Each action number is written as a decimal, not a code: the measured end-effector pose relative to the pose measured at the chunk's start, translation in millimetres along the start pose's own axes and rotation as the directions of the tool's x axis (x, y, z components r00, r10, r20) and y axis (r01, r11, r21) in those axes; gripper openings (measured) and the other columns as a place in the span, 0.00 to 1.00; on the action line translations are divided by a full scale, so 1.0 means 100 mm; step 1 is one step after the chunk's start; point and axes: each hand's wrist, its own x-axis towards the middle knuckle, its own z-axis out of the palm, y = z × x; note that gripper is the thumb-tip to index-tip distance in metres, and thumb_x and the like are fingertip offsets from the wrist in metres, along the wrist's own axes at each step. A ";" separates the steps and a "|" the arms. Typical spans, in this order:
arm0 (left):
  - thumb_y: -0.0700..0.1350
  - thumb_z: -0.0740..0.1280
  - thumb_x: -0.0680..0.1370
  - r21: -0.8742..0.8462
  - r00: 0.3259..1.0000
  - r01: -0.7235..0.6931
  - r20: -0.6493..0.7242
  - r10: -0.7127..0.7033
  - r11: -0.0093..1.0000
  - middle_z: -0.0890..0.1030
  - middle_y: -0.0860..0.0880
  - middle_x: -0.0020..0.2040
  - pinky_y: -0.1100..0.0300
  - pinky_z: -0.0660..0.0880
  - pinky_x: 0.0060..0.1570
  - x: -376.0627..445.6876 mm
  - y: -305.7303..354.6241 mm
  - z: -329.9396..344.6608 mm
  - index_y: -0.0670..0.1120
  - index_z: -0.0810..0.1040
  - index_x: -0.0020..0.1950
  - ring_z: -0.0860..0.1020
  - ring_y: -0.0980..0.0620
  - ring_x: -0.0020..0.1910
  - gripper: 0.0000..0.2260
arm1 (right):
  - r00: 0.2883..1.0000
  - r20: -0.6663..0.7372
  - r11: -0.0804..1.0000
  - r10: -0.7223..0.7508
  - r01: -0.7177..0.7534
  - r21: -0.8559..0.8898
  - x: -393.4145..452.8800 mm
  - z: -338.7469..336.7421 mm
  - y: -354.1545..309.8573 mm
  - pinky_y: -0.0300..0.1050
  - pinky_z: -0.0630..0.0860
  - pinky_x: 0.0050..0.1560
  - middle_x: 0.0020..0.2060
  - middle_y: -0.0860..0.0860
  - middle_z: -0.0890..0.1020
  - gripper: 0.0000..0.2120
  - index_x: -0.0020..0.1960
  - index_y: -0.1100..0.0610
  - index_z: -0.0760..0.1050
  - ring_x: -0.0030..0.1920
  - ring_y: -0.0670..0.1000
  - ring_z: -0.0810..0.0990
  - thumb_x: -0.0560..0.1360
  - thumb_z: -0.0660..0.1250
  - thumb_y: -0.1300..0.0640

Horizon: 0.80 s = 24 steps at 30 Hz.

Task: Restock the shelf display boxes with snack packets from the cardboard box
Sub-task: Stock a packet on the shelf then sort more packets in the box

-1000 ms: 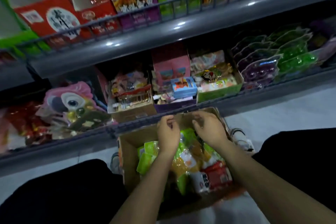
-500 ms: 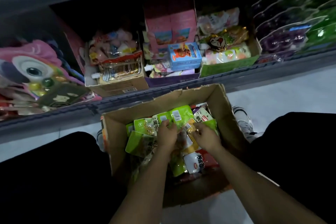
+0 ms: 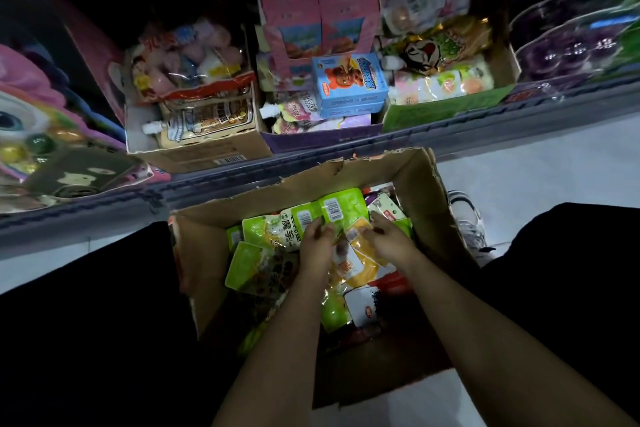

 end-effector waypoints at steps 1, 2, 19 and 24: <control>0.44 0.63 0.80 -0.022 1.000 0.005 -0.002 -0.005 1.000 0.70 0.45 0.70 0.56 0.70 0.62 0.00 0.00 0.01 0.44 0.70 0.69 0.72 0.47 0.64 0.18 | 1.000 0.016 1.000 0.016 -0.017 0.020 0.04 0.00 0.03 0.46 0.72 0.58 0.58 0.49 0.72 0.26 0.70 0.49 0.66 0.57 0.51 0.72 0.74 0.66 0.46; 0.45 0.63 0.80 -0.042 1.000 0.012 -0.011 -0.013 0.999 0.72 0.46 0.69 0.58 0.69 0.61 -0.01 0.01 0.02 0.44 0.71 0.68 0.72 0.47 0.64 0.17 | 0.999 0.027 0.999 0.027 -0.028 0.040 0.07 0.00 0.05 0.45 0.72 0.55 0.56 0.49 0.72 0.24 0.68 0.47 0.68 0.55 0.51 0.72 0.74 0.66 0.45; 0.57 0.63 0.77 -0.409 0.999 -0.017 -0.045 -0.001 0.912 0.78 0.48 0.56 0.57 0.73 0.58 -0.49 0.40 -0.12 0.44 0.79 0.56 0.76 0.54 0.49 0.19 | 0.980 -0.200 0.778 -0.024 0.144 0.612 -0.57 -0.06 -0.38 0.45 0.77 0.49 0.53 0.64 0.79 0.19 0.58 0.69 0.73 0.52 0.58 0.81 0.79 0.61 0.53; 0.57 0.63 0.77 -0.543 0.995 0.017 0.095 0.041 0.839 0.75 0.43 0.60 0.61 0.74 0.54 -0.86 0.57 -0.29 0.40 0.72 0.64 0.76 0.48 0.56 0.25 | 0.978 -0.136 0.723 -0.155 0.206 0.660 -0.91 -0.21 -0.47 0.43 0.76 0.54 0.52 0.59 0.79 0.23 0.60 0.67 0.73 0.53 0.53 0.81 0.78 0.62 0.47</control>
